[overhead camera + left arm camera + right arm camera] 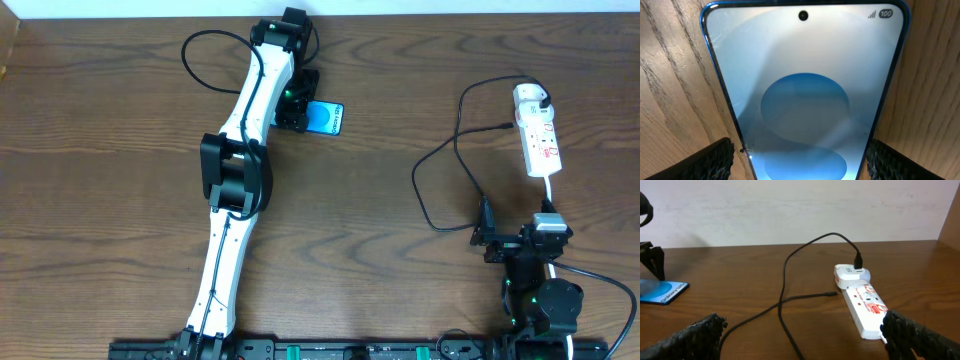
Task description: Plug charger to phone and switch on socket
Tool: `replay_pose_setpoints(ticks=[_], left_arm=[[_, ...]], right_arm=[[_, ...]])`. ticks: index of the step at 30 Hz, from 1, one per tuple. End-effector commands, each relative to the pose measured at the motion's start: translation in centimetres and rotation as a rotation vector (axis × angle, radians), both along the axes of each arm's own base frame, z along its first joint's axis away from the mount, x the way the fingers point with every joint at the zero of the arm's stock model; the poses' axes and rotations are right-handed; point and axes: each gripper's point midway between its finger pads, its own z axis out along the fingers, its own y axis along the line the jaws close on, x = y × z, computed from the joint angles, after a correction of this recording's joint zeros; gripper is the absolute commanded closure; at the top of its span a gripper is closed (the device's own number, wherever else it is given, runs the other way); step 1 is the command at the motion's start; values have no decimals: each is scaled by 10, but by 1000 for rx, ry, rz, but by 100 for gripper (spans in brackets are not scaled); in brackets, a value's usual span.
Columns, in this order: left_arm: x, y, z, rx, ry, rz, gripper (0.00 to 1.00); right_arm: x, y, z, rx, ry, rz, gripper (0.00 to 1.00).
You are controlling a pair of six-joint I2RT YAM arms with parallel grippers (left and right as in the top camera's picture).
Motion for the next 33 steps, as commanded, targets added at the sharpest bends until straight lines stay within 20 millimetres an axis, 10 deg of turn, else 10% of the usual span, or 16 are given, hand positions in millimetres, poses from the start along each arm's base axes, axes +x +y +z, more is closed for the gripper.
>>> replay_pose_setpoints(ticks=[1, 33], left_arm=[[-8, 7, -22, 28, 55, 15, 16], [-20, -2, -33, 68, 68, -114, 26]], right_arm=[[0, 1, -1, 5, 0, -1, 1], [0, 1, -1, 5, 0, -1, 1]])
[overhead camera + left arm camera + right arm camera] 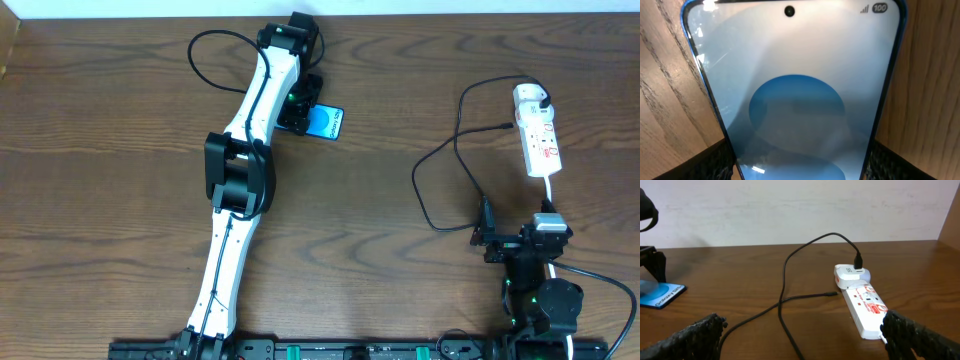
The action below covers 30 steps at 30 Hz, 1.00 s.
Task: Plug charger to phone and switch on socket
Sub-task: 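Close the left gripper on the phone's top end and lift it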
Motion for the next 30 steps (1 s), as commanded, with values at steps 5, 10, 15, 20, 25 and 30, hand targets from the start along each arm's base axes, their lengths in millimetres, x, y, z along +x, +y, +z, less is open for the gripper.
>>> replay_pose_setpoints(ticks=[5, 10, 15, 20, 25, 30], left_arm=[[-15, 0, -22, 3, 72, -47, 33], [-11, 5, -17, -22, 59, -97, 36], [-7, 8, -4, -77, 37, -123, 36], [-4, 8, 9, -159, 12, -195, 36], [-3, 4, 14, -238, -3, -266, 38], [-4, 2, 17, -260, -13, -303, 42]], right_arm=[[0, 1, -1, 5, 1, -1, 1], [0, 1, -1, 5, 0, -1, 1], [0, 1, -1, 5, 0, -1, 1], [0, 1, -1, 5, 1, -1, 1], [0, 1, -1, 5, 0, -1, 1], [0, 1, -1, 5, 1, -1, 1]])
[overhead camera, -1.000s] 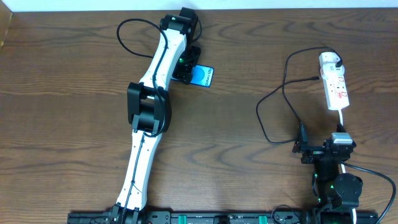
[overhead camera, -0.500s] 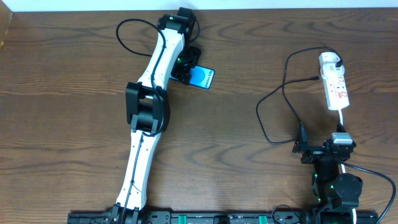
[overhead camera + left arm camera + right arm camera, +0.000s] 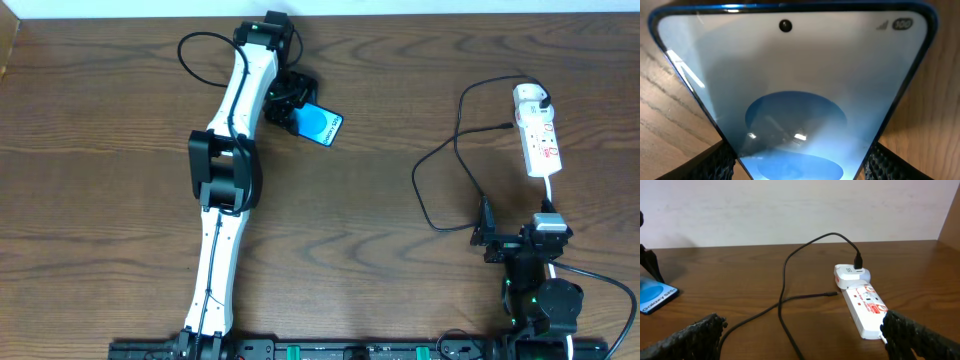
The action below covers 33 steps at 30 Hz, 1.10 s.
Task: Plug charger to phone and switch on socket
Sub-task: 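Close the left gripper on the phone's top end and lift it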
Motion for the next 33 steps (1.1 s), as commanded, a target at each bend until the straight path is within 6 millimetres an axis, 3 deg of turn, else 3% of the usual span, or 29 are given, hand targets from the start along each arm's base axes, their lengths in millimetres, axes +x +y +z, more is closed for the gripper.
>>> replay_pose_setpoints(ticks=[1, 8, 19, 26, 33], left_arm=[[-2, -2, 12, -31, -26, -68, 42], [2, 1, 35, -21, -102, -134, 43], [2, 6, 98, -3, -235, -216, 43], [-15, 8, 148, -13, -301, -274, 43], [-35, 12, 222, -14, -448, -328, 43]], right_arm=[[0, 1, -1, 6, 0, 0, 1], [0, 1, -1, 6, 0, 0, 1], [0, 1, -1, 6, 0, 0, 1], [0, 1, -1, 6, 1, 0, 1], [0, 1, -1, 6, 1, 0, 1]])
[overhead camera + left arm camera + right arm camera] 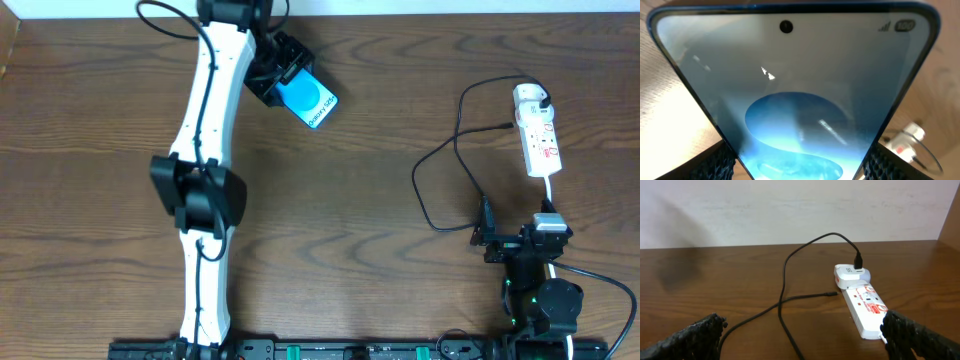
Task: Plug charger to phone and switch on socket
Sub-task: 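Close the left gripper on the phone's top end and lift it, then carry the phone with the left gripper toward the table center-right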
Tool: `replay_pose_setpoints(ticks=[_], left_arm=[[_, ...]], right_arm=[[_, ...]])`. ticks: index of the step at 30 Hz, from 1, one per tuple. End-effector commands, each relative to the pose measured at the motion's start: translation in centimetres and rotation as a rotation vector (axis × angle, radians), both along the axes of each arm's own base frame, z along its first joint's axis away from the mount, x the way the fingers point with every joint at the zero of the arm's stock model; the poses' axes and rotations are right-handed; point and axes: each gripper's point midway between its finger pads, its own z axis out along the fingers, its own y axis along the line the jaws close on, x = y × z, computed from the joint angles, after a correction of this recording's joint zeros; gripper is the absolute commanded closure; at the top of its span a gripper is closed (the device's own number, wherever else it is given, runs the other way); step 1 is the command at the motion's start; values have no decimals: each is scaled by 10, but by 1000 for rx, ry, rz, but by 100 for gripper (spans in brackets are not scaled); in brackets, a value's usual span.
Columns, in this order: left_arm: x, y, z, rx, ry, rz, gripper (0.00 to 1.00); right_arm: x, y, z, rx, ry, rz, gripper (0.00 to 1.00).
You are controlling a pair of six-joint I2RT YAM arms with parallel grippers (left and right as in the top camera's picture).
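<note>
My left gripper [272, 72] is shut on the blue phone [306, 100], holding it off the table at the far left; its lit screen [795, 95] fills the left wrist view between the black pads [720, 162]. The white power strip [537, 143] lies at the right, with the white charger plug [852, 273] in its far end and the black cable [785, 285] looping over the table to a loose end [832, 294]. My right gripper [520, 243] stands open near the front right, nothing between its fingers [695, 340].
The brown wooden table [380, 270] carries everything. A white wall [790, 210] runs behind the table's far edge. The strip's own cord [590, 275] trails by the right arm's base.
The left arm has risen and swung left with the phone in its gripper; the phone no longer shows in the right wrist view. The right arm has not moved.
The left gripper stood around the phone lying flat at the far side of the table. Then the phone was shifted and turned a little, and then tilted in the grip. Now it is held clear of the table. The right gripper stayed open in place throughout.
</note>
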Motion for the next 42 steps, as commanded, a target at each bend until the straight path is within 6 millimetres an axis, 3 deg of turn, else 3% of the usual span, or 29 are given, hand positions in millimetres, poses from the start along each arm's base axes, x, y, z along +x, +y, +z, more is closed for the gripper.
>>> replay_pose_setpoints(ticks=[1, 10, 15, 20, 23, 32, 35, 42], left_arm=[[-16, 4, 63, -14, -139, -48, 43], [-82, 17, 149, -13, -271, -109, 43], [-123, 25, 178, 25, -315, -142, 43], [-145, 25, 203, 94, -420, -184, 43], [-154, 22, 209, 143, -457, -206, 43], [-178, -19, 214, 113, -482, -334, 43], [-181, -16, 218, 121, -500, -331, 43], [-166, 6, 213, 240, -496, -202, 43]], right_arm=[[0, 1, -1, 6, 0, -1, 1], [0, 1, -1, 6, 1, -1, 1], [0, 1, -1, 6, 1, -1, 1], [0, 1, -1, 6, 1, -1, 1], [0, 1, -1, 6, 0, -1, 1], [0, 1, -1, 6, 1, -1, 1], [0, 1, -1, 6, 0, -1, 1], [0, 1, -1, 6, 1, -1, 1]])
